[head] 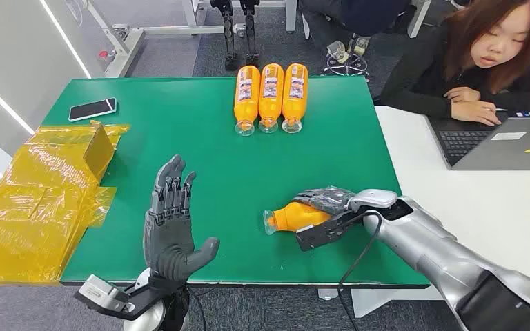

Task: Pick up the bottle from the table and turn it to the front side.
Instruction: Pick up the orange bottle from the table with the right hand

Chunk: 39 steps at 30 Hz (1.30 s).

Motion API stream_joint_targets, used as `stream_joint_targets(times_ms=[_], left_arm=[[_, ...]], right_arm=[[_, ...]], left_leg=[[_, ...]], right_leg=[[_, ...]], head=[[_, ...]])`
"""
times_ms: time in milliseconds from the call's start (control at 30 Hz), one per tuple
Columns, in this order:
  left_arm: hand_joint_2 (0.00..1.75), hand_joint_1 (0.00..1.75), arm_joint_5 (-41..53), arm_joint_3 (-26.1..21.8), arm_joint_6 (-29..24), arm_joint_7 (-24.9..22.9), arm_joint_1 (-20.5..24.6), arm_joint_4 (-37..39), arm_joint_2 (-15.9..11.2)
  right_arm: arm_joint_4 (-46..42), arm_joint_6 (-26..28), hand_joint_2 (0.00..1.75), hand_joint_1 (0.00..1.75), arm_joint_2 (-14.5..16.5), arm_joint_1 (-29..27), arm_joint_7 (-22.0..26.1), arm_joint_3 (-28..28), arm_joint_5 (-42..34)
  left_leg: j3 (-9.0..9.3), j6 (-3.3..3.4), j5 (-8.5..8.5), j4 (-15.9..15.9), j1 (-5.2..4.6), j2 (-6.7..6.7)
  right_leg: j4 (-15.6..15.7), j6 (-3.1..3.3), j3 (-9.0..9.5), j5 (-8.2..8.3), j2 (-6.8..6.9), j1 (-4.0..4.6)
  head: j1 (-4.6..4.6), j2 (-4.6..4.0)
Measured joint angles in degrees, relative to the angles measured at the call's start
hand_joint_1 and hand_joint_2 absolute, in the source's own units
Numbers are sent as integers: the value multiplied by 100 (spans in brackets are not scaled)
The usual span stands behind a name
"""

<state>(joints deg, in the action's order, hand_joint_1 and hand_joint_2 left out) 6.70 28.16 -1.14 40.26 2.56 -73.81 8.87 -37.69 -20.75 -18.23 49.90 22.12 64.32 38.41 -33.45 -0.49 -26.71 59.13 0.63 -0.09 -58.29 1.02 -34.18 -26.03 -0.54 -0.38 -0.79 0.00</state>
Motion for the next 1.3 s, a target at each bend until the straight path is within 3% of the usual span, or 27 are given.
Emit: stream_joint_targets(times_ms=[233, 367, 500, 767, 967, 1300], left_arm=[[175, 0, 32, -42, 117, 0, -13, 15, 1], [175, 0, 2, -91, 156, 0, -8, 35, 5], [175, 0, 4, -128, 162, 0, 11, 44, 46], [175, 0, 36, -160, 168, 0, 65, 44, 109], [175, 0, 52, -174, 162, 0, 72, 56, 109], [175, 0, 157, -241, 62, 0, 31, 73, 99]], right_arm=[[429, 640, 175, 0, 23, -215, -41, 147, -293], [600, 838, 175, 173, 32, -340, -64, 160, -349], [664, 1009, 175, 175, 39, -424, -95, 163, -418], [673, 1161, 175, 175, 35, -424, -102, 158, -445], [577, 1699, 175, 175, 39, -589, -227, 118, -446], [-660, 2251, 175, 175, -324, -1027, -659, -586, -353]], left_leg=[[72, 18, -18, -3, 3, -1], [167, 30, -53, -10, 8, -3], [227, 39, -89, -10, 4, 10], [157, 84, -32, 1, -1, 25], [167, 96, -46, 1, 0, 27], [145, 102, -44, 3, 0, 13]], right_leg=[[20, -24, 73, -20, 0, 6], [43, -56, 169, -64, 0, 19], [61, -87, 237, -85, -8, 13], [88, -96, 180, 1, -24, 2], [98, -103, 202, -4, -25, 6], [96, -115, 204, -7, -16, 5]], head=[[2, 0], [-1, 0], [-1, 0], [-1, 0], [-1, 0], [-2, 0]])
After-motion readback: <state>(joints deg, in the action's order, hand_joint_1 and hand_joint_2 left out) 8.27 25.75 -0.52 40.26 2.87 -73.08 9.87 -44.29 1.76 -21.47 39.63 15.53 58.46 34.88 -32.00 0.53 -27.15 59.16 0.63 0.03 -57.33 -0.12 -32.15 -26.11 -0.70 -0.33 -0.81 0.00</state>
